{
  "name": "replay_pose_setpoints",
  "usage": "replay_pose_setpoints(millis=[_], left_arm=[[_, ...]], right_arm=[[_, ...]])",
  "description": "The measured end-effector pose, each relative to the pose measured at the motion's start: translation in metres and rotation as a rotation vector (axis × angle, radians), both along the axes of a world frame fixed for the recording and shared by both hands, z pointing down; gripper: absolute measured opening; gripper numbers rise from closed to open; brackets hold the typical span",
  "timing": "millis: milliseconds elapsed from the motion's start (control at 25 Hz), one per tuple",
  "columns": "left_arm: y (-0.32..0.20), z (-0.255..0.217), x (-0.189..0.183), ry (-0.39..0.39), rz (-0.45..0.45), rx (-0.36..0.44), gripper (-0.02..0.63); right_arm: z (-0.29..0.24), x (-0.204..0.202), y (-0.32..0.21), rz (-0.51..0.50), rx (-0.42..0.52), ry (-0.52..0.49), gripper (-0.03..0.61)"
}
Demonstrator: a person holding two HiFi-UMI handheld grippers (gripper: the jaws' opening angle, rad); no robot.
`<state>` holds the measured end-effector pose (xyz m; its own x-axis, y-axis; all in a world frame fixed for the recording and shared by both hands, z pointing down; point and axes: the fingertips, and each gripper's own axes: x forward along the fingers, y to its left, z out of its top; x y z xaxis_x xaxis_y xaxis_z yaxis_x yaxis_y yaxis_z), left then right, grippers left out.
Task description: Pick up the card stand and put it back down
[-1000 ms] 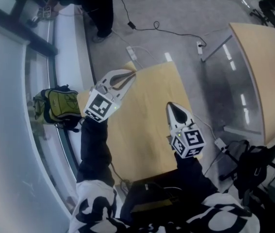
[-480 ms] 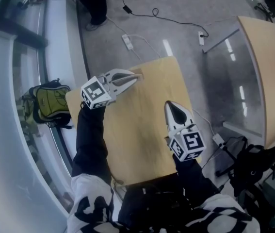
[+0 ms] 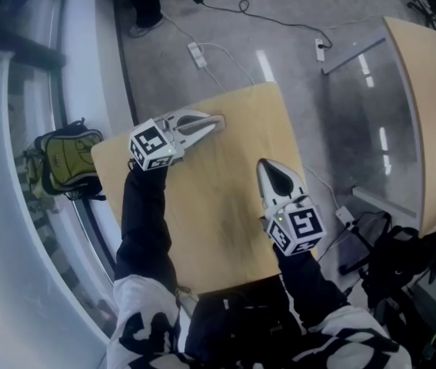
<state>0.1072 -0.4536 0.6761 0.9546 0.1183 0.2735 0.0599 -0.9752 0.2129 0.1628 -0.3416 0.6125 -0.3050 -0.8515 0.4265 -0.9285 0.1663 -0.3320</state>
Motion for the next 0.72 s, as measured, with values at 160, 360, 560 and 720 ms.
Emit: replay_pose_setpoints(millis=[160, 360, 560, 720], left_arm=[[0.002, 0.005, 0.0, 0.019, -0.012, -0.012, 0.02], [-0.003, 0.011, -0.001, -0.002, -0.053, -0.035, 0.061], [-0.013, 0.009, -0.016, -0.052, -0.134, -0.033, 0.206], [-0.015, -0.001, -0.037, -0.051, -0.187, -0.034, 0.216]], right_arm=[[0.004, 0.0, 0.003, -0.008, -0.003, -0.001, 0.021], [0.003, -0.001, 0.008, -0.026, -0.018, -0.008, 0.021], [-0.004, -0.006, 0.015, -0.041, -0.019, -0.003, 0.021], [-0.011, -0.016, 0.021, -0.048, -0.019, 0.004, 0.021]])
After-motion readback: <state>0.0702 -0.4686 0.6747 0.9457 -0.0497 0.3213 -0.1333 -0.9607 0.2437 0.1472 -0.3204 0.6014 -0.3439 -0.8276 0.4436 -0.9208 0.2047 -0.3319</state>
